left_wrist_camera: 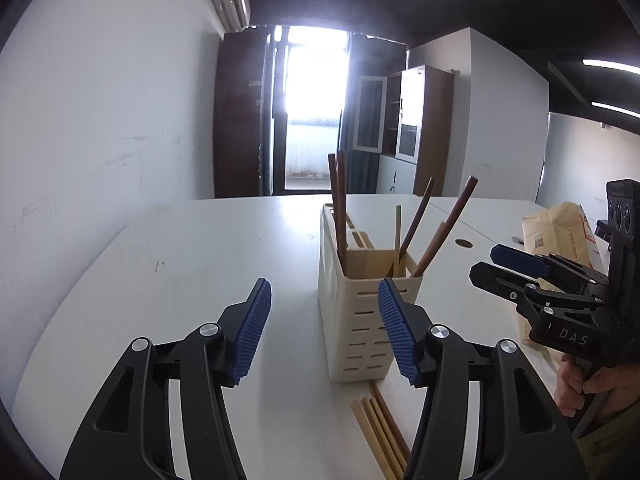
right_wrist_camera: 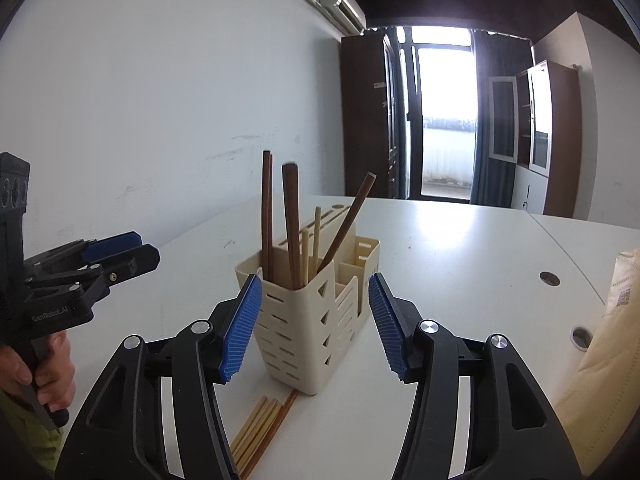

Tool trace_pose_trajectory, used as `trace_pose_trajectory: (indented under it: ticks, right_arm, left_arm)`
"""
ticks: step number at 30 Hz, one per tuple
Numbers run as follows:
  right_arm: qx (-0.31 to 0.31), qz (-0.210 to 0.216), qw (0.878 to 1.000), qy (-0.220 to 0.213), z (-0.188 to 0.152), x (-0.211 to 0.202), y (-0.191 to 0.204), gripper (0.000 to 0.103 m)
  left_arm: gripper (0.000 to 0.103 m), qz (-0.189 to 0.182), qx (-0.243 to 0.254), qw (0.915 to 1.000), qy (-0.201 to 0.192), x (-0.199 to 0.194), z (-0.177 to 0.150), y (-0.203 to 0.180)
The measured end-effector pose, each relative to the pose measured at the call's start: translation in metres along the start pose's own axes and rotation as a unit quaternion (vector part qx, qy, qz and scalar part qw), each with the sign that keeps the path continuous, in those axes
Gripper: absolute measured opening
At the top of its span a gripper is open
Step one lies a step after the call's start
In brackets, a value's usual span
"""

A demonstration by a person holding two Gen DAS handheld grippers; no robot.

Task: Organize utensils
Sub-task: 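Move both open grippers down to the remaining chopsticks beside the holder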

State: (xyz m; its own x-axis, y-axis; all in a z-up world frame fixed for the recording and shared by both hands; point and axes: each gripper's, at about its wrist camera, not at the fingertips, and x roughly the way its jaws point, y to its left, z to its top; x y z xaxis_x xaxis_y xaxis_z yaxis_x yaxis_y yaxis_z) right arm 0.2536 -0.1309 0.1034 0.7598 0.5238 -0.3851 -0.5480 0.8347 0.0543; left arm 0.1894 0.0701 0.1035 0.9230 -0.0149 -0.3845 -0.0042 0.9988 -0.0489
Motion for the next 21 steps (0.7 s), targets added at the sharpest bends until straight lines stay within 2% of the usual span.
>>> trace_pose_trajectory:
  ticks: [14, 21]
  right_arm:
    - [-0.006, -0.005, 0.996, 0.092, -0.048, 0.039, 0.011, 0.059]
    - [-0.01, -0.007, 0.993, 0.12, -0.063, 0.052, 0.019, 0.059]
  left_arm:
    - [0.064, 0.007, -0.005, 0.9993, 0.037, 0.007, -0.029, 0.01]
    - [0.065, 0.014, -0.009, 0.9981, 0.059, 0.008, -0.052, 0.017]
